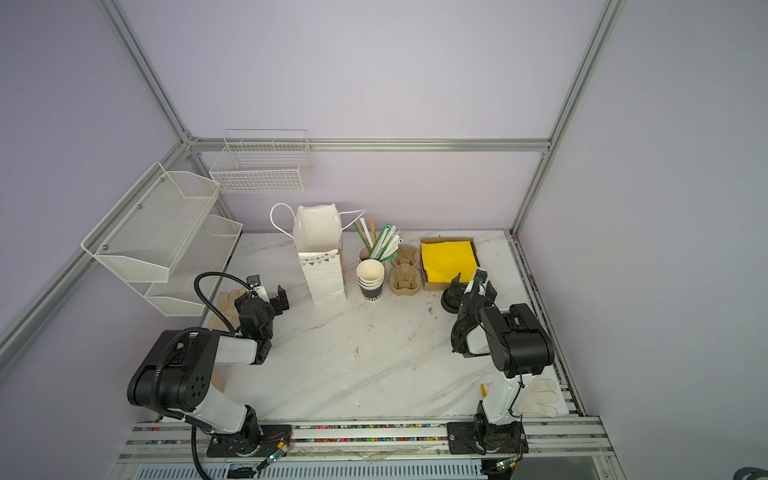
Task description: Pack the takeout coffee
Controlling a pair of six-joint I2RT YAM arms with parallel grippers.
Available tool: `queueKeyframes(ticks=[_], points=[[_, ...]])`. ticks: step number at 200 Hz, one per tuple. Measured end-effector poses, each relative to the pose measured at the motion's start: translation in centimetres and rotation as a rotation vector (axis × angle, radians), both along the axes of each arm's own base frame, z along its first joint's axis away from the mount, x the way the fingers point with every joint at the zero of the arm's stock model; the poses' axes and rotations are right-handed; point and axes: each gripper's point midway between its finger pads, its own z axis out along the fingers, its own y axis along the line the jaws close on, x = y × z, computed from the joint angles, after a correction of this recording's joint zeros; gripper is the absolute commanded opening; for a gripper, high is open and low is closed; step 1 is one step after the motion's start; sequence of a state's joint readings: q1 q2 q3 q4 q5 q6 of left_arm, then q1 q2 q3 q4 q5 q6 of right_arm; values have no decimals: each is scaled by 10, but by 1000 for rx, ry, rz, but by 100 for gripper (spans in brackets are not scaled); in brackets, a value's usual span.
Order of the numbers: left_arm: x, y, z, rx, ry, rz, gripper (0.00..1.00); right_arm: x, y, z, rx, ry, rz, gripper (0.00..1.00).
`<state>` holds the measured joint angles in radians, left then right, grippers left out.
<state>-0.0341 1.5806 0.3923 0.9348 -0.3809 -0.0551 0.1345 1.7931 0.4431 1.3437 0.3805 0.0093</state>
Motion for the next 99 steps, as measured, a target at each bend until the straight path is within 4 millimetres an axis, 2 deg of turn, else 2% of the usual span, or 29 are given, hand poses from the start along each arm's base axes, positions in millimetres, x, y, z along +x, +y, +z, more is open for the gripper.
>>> queueKeyframes(ticks=[35,47,64,70,82,90,99], points=[[0,0,0,0,0,0,100,-8,-3,6,-5,-12,-25,97],[0,0,0,0,0,0,100,-16,-5,19,-8,-30,-49,97],[0,0,0,0,0,0,100,-23,0,59,1,-100,-65,97],[0,0,0,0,0,0,100,-27,3,84,15,-153,-71,97],[0,0,0,0,0,0,100,-33,11,116,36,-216,-68,97],[0,0,0,0,0,-1,100,-42,18,148,58,-276,-49,97],[0,0,0,0,0,-1,100,-49,25,176,87,-325,-21,97]])
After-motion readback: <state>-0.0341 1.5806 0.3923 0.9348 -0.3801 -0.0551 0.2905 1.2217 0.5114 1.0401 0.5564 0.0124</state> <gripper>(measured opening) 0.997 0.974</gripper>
